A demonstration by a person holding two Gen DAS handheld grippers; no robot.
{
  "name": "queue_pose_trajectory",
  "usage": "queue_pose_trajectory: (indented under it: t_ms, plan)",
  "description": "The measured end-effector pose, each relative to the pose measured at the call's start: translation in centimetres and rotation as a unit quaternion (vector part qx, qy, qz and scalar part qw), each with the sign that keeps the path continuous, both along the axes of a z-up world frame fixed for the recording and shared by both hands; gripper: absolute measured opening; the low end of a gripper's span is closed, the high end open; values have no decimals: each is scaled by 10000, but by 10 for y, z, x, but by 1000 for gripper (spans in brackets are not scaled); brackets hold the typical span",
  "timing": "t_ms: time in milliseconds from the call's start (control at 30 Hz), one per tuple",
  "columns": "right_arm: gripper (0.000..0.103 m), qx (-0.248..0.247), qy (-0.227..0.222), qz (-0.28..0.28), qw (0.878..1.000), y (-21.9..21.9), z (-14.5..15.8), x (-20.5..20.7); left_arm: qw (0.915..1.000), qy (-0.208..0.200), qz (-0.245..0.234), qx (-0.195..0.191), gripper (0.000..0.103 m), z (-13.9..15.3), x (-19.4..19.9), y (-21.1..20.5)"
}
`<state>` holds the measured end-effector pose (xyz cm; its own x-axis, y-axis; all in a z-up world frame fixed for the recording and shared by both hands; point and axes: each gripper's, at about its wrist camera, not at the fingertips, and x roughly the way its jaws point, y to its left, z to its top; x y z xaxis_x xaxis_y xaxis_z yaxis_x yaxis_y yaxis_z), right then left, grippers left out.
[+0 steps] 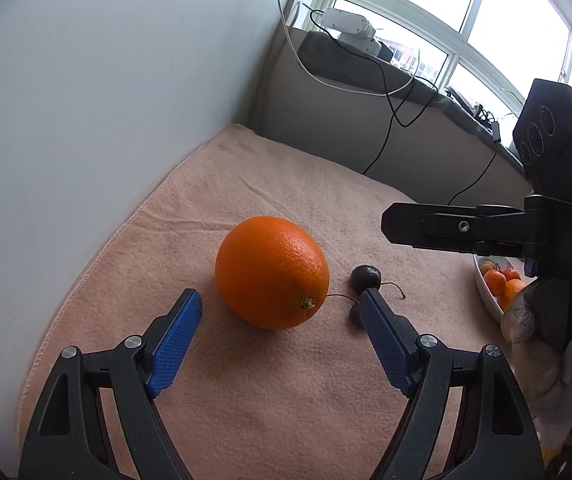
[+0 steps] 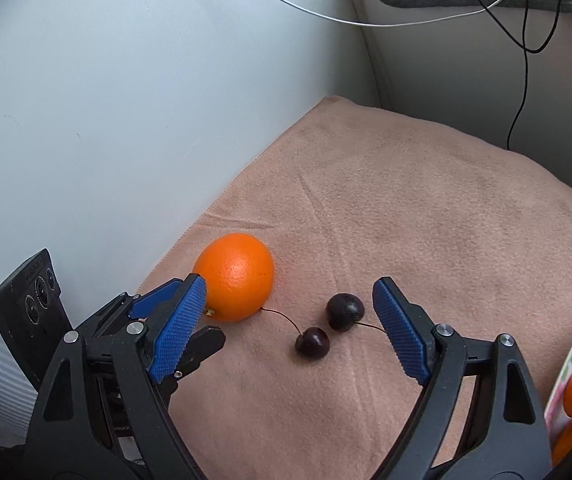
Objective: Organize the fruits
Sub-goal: 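Close the right gripper around the large orange and lift it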
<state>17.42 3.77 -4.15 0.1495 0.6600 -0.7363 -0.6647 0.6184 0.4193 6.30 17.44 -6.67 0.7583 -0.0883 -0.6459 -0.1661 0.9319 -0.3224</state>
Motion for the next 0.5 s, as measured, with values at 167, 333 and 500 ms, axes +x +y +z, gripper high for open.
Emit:
queue_pose_trajectory:
  t_ms: [167,333,500]
  plan:
    - [88,40,201,180,9996,20,-12,-2,9997,-5,55,-258,81,-5,8,7]
    - [88,-10,298,299,9991,34,-22,-2,9990,16,84,-445,73,-8,12,13]
    - [81,34,405,445,9982,43,-30,-1,9989,65,17,-468,71,-10,14,13]
